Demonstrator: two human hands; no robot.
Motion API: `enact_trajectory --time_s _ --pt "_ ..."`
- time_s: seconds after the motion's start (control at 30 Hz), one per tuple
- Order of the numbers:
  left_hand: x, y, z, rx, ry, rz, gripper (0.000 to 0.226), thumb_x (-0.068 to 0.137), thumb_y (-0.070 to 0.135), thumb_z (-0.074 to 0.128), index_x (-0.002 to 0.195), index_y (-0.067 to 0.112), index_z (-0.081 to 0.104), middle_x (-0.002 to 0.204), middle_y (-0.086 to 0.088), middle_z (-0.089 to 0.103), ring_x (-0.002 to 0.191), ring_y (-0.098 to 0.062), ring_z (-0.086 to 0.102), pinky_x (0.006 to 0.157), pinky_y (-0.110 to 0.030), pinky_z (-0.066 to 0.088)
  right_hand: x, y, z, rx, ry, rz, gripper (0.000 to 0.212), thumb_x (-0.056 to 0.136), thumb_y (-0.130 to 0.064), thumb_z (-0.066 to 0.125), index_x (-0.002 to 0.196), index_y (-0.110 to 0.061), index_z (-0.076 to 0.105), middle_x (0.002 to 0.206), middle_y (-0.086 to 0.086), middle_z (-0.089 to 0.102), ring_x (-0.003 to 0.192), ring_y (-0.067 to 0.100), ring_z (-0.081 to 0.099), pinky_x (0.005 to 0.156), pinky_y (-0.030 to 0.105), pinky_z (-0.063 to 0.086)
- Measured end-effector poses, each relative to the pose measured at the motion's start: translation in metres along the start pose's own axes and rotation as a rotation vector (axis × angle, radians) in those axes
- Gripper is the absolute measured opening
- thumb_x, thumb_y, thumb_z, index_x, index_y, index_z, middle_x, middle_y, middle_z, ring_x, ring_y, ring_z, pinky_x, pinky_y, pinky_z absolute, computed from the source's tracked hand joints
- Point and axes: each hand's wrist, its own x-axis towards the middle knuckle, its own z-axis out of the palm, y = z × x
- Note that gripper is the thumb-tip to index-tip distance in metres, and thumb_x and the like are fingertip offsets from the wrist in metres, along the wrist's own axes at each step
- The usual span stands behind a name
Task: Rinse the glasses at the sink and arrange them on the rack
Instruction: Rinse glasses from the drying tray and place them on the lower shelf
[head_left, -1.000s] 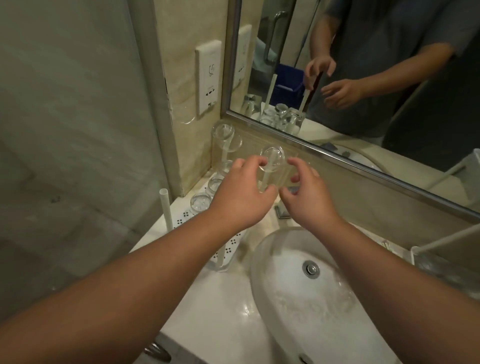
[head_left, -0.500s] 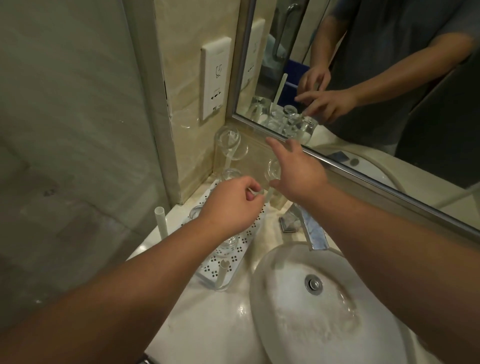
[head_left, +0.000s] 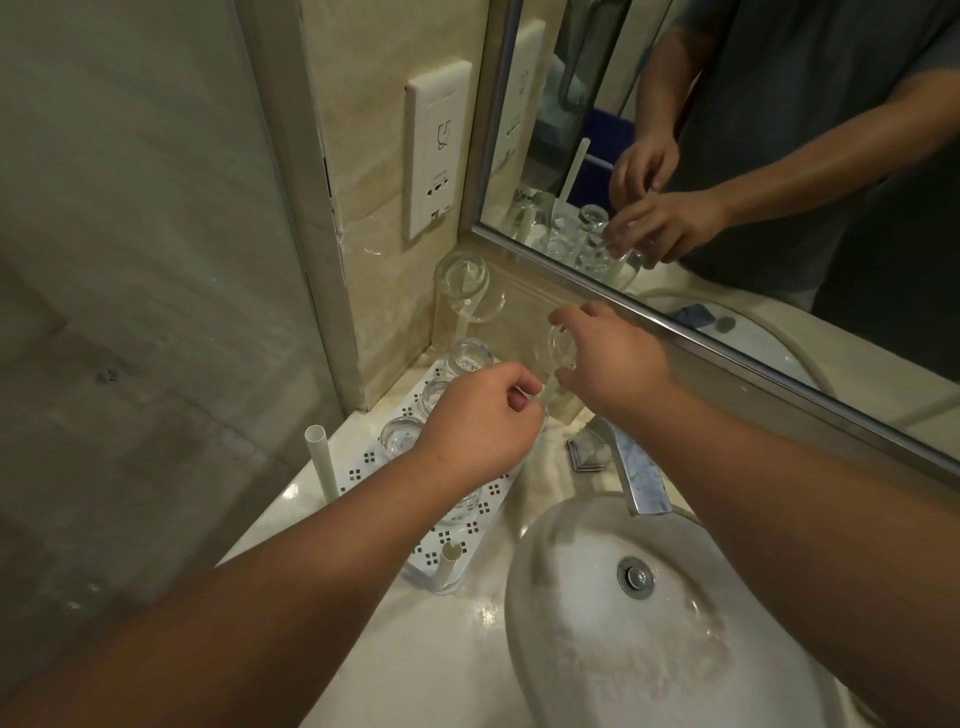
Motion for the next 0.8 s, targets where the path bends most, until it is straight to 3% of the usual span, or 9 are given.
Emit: enact_trajectory --time_s 0.2,0.37,0.5,0.67,0.8 --pt "-0.006 0.009 -0.002 -0.044 -0.018 -0.029 0.019 0.088 0.023 0.059 0.104 0.028 0.069 0.089 0.011 0.068 0.068 -0.006 0.062 0.072 -0.028 0.055 -0.008 0.002 -0.006 0.030 0.053 -0.005 0.061 0.081 -0.036 0.074 0.134 -0.038 0.045 0.130 -0.005 0.053 0.100 0.022 0.062 0.066 0.031 0.045" --pt "-0.011 0.025 -0.003 -0.104 -0.063 -0.039 0.017 0.089 0.029 0.061 0.105 0.031 0.066 0.093 0.012 0.065 0.068 -0.004 0.063 0.059 -0.019 0.045 -0.023 -0.002 -0.020 0.161 0.177 0.013 0.059 0.079 -0.034 0.074 0.132 -0.039 0.048 0.127 -0.007 0.053 0.095 0.018 0.061 0.068 0.030 0.043" --pt "-0.018 0.048 -0.004 -0.352 -0.093 -0.183 0.028 0.082 0.033 0.061 0.110 0.030 0.060 0.095 0.003 0.065 0.080 -0.019 0.071 0.071 -0.040 0.058 -0.041 -0.008 -0.035 0.223 0.277 0.010 0.058 0.079 -0.032 0.075 0.131 -0.038 0.050 0.129 -0.009 0.053 0.097 0.017 0.061 0.071 0.034 0.052" --pt "-0.028 0.067 -0.009 -0.721 -0.133 -0.440 0.019 0.094 0.037 0.058 0.108 0.024 0.056 0.106 -0.007 0.064 0.082 -0.025 0.073 0.080 -0.045 0.060 -0.067 -0.013 -0.053 0.271 0.400 -0.008 0.057 0.078 -0.032 0.076 0.129 -0.037 0.052 0.129 -0.012 0.053 0.098 0.015 0.061 0.069 0.035 0.054" --pt "-0.034 0.069 -0.014 -0.897 -0.278 -0.616 0.058 0.092 0.059 0.054 0.131 0.017 0.048 0.116 -0.010 0.067 0.093 -0.036 0.071 0.085 -0.057 0.054 -0.091 -0.019 -0.063 0.326 0.474 -0.026 0.054 0.079 -0.031 0.075 0.127 -0.040 0.052 0.126 -0.016 0.053 0.087 0.011 0.060 0.064 0.036 0.056"
